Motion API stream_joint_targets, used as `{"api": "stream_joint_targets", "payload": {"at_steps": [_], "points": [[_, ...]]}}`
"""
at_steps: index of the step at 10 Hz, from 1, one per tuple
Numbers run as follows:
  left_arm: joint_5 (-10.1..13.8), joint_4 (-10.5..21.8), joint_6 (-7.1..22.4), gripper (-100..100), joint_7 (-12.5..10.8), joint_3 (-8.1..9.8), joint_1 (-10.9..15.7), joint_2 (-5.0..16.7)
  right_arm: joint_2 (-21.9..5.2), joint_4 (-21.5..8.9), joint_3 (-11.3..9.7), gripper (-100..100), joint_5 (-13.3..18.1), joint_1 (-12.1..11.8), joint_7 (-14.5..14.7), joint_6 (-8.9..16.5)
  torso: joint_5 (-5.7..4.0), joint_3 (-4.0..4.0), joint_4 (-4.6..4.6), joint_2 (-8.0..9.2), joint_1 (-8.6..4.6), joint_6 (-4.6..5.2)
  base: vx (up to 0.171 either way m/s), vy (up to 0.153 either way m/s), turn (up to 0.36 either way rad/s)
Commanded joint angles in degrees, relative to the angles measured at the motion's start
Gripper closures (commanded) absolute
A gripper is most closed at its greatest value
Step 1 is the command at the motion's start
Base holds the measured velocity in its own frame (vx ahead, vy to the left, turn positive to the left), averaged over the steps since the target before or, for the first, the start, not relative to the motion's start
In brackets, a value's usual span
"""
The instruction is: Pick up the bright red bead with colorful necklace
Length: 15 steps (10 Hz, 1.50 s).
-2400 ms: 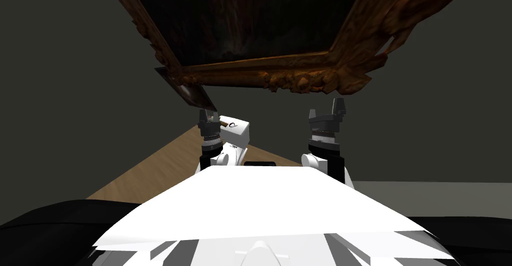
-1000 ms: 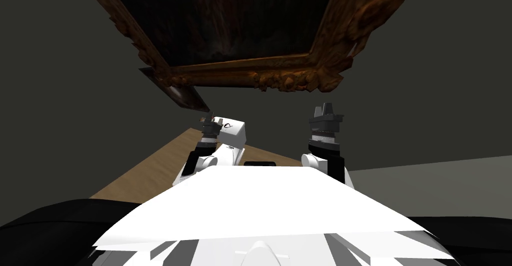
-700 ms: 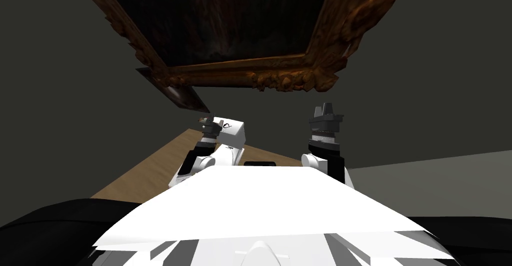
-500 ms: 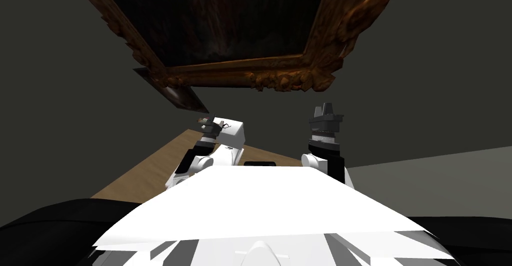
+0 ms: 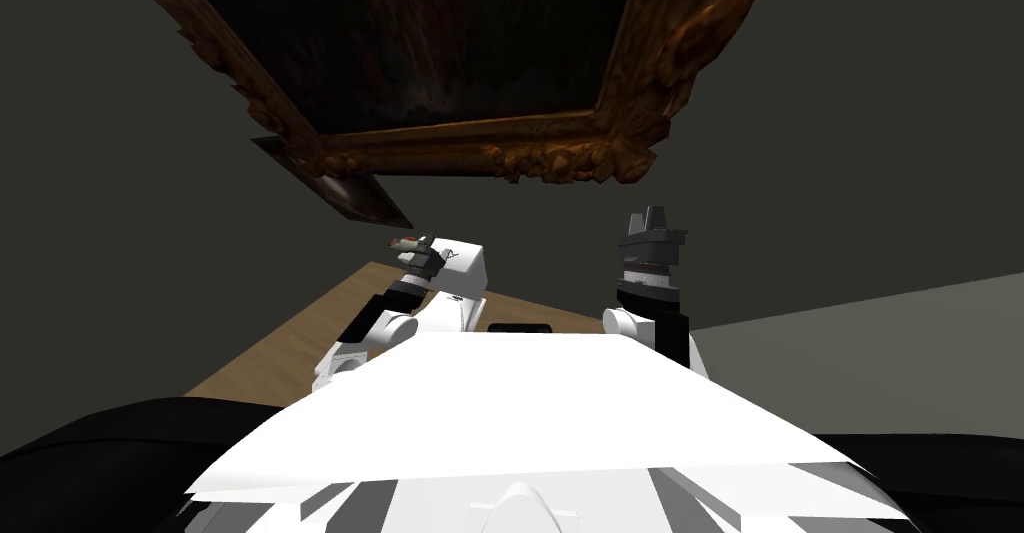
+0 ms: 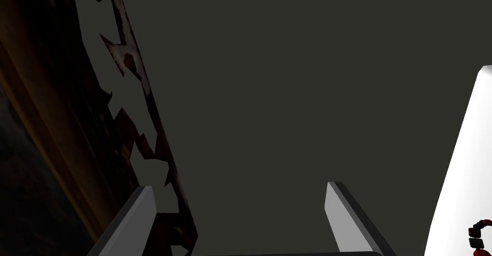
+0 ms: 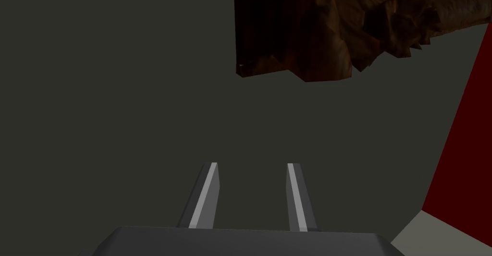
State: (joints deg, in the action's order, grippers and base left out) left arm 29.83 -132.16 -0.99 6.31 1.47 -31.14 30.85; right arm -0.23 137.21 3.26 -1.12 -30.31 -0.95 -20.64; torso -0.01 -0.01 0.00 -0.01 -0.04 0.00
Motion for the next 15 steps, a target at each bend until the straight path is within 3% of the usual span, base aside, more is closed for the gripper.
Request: {"api": "stream_joint_targets", "payload": {"at_steps": [1,2,3,4,6,7,8,9,10,11,14,15], "points": [[1.25,-0.13,2.84,-100,0.07,0.28,-0.12,1.13,0.0,0.0,0.0,0,0.0,0.0,0.0,0.0,0.0,0.0,0.0,0.0,0.0,0.0,0.006,-0.01,-0.038],[3.66,-0.32,4.48,-100,0.26,0.79,-0.47,3.48,0.0,0.0,0.0,0,0.0,0.0,0.0,0.0,0.01,-0.01,0.0,-0.01,0.01,-0.01,0.012,-0.011,-0.078],[3.66,-0.32,6.15,-100,0.26,0.79,-0.47,3.48,0.0,0.0,0.0,0,0.0,0.0,0.0,0.0,0.0,-0.02,-0.01,-0.03,0.02,0.0,0.011,-0.007,-0.034],[5.97,-0.45,7.81,-100,0.46,1.3,-0.83,5.86,0.0,0.0,0.0,0,0.0,0.0,0.0,0.0,0.01,-0.02,-0.01,-0.03,0.03,-0.01,0.015,-0.01,-0.056],[5.97,-0.45,9.47,-100,0.46,1.3,-0.83,5.86,0.0,0.0,0.0,0,0.0,0.0,0.0,0.0,0.01,-0.02,-0.01,-0.04,0.04,-0.01,0.011,-0.002,-0.022],[8.19,-0.5,11.83,-100,0.68,1.8,-1.22,8.27,0.0,0.0,0.0,0,0.0,0.0,0.0,0.0,0.01,-0.01,0.0,-0.02,0.05,-0.02,0.016,-0.003,-0.068],[8.19,-0.5,12.79,-100,0.68,1.8,-1.22,8.27,0.0,0.0,0.0,0,0.0,0.0,0.0,0.0,0.01,-0.03,-0.01,-0.05,0.05,0.0,0.018,0.0,-0.048],[10.28,-0.49,14.96,-100,0.93,2.29,-1.64,10.57,0.0,0.0,0.0,0,0.0,0.0,0.0,0.0,0.02,-0.03,-0.01,-0.06,0.05,-0.01,0.03,0.001,-0.088],[10.28,-0.49,16.09,-100,0.93,2.29,-1.64,10.7,0.0,0.0,0.0,0,0.0,0.0,0.0,0.0,0.01,-0.05,-0.02,-0.09,0.06,0.0,0.027,0.004,-0.031],[12.24,-0.39,18.71,-100,1.19,2.77,-2.07,12.65,0.0,0.0,0.01,0,0.0,-0.01,0.0,0.0,0.02,-0.06,-0.02,-0.09,0.07,-0.02,0.033,0.001,-0.071],[14.06,-0.23,22.59,-100,1.47,3.24,-2.53,15.63,0.0,0.0,0.0,0,0.0,-0.01,0.0,0.0,0.02,-0.08,-0.03,-0.14,0.1,-0.01,0.037,0.01,-0.049],[15.74,0.01,24.87,-100,1.77,3.69,-3.01,17.91,0.0,0.0,0.01,0,0.0,-0.01,0.0,0.0,0.03,-0.08,-0.03,-0.14,0.1,-0.02,0.046,0.011,-0.08]]}}
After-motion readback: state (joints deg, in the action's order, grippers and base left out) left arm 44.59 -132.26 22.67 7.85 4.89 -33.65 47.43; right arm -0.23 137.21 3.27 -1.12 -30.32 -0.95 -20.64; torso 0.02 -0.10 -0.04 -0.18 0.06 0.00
